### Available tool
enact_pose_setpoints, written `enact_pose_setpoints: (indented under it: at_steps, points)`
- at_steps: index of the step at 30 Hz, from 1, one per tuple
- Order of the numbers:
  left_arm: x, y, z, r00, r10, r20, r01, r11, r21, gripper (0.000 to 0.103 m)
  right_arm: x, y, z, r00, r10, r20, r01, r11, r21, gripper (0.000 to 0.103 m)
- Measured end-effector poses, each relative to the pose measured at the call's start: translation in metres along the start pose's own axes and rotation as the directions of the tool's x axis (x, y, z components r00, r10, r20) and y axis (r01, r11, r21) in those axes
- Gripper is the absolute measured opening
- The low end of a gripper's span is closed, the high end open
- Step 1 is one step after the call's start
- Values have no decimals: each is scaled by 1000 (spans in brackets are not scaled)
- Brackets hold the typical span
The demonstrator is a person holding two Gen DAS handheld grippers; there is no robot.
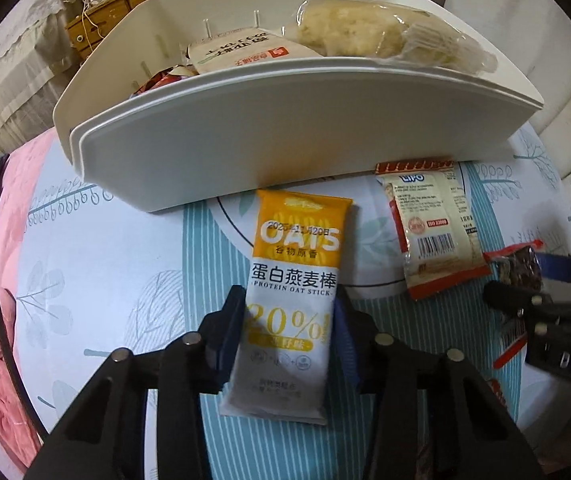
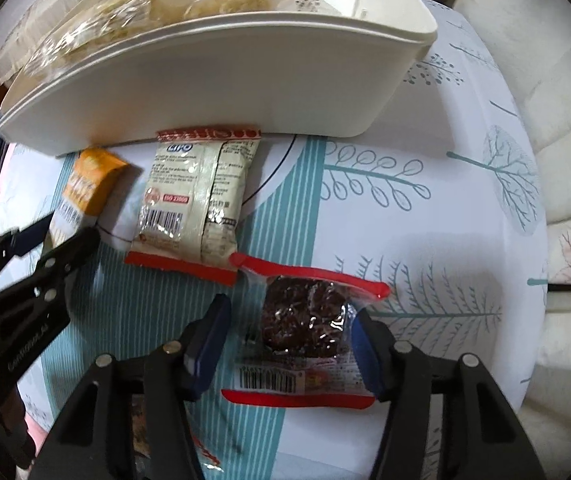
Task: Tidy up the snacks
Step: 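Carry the candy bag and OATS bar into the white tray and open both tools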
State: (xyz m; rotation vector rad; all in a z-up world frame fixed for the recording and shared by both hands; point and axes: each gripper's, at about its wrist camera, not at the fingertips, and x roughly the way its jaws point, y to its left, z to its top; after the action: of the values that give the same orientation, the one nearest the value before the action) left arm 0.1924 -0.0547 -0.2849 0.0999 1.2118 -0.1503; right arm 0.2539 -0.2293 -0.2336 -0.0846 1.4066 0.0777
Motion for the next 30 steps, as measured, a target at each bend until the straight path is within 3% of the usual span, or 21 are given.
enact_pose_setpoints:
  at_steps: [7, 18, 26, 30]
  points:
    - [-7, 13, -18, 1000, -18, -23, 19, 999, 41, 38, -11, -3, 9, 1000, -18, 8, 17, 993, 117, 48]
    - [-42, 86, -51, 1000, -17, -10, 17, 1000, 22, 38, -17, 8, 4, 999, -43, 30, 35, 973, 227, 44]
    - [-85, 131, -62, 998, -59, -36, 57, 996, -67, 38, -41, 32, -16, 997, -34, 66, 16, 967, 254, 43]
    - [-115, 148, -64, 996, -71, -54, 65, 993, -97, 38, -64, 46, -20, 996, 8, 86, -29, 969, 245, 43]
